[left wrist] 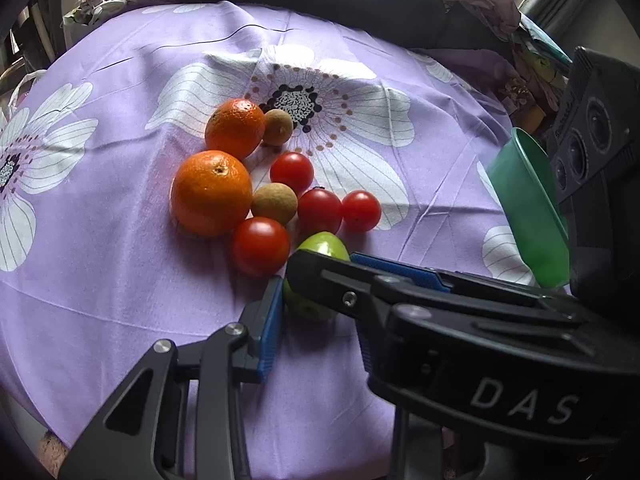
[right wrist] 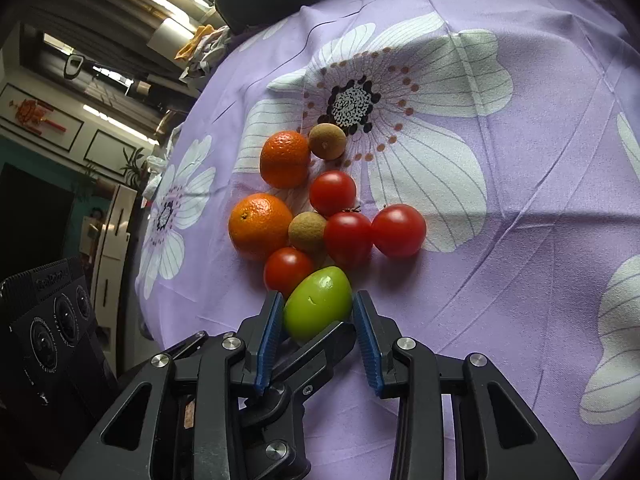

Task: Organize fruits
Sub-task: 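Carry the green fruit into the green bowl and open the right gripper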

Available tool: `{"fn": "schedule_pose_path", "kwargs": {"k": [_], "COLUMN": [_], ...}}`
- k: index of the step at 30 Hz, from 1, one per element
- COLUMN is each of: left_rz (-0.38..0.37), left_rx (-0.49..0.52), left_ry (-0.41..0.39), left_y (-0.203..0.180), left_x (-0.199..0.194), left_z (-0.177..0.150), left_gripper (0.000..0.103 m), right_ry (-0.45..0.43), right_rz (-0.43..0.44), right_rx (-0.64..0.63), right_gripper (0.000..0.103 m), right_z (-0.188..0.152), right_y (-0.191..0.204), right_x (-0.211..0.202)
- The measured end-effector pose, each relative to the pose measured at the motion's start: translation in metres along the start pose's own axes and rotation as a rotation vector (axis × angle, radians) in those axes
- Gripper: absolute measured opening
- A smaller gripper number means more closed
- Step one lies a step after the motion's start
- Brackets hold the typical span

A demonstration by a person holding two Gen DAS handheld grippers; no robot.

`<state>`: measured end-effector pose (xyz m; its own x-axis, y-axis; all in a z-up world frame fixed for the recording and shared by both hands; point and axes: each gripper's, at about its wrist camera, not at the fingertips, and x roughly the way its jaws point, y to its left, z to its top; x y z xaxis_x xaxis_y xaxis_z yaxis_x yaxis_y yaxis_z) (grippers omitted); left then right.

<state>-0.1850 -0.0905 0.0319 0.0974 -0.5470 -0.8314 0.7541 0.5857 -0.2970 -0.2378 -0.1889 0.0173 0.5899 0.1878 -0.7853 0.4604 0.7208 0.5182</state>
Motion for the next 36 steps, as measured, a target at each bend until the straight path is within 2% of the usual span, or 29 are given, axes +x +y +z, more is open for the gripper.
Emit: {"fn": "schedule_pose_path", "kwargs": {"k": [9, 17, 26, 36], "left_rz": [-0.069, -0.123, -0.209, -0.259], "left_rx": [0.134, 0.259, 0.377, 0.423], "left_ry": [-0.155, -0.200, -0.193, -0.109], "left_y": [-0.053, -0.114, -0.175, -0.214], "left_x": [-0.032, -0.031, -0.011, 0.022], "left_z": [0.022, 0.042, 0.049, 0.047], "left_gripper": [0.034, 0.034, 0.034, 0.034], "right_ry": [-0.220, -0.366, -0.476, -0.470], "right_rz": [-0.022, -0.035, -0.099, -0.149], "right_rx": [-0.024, 0.047, 0.129, 0.221], "right_gripper": [0.038, 0.038, 0.038, 0.039], "right_z": [0.006, 0.013, 0.008, 0.000], "right_y": [-0.002, -0.037, -0.083, -0.129], "right_x": [-0.075, -0.132, -0.177, -0.189]}}
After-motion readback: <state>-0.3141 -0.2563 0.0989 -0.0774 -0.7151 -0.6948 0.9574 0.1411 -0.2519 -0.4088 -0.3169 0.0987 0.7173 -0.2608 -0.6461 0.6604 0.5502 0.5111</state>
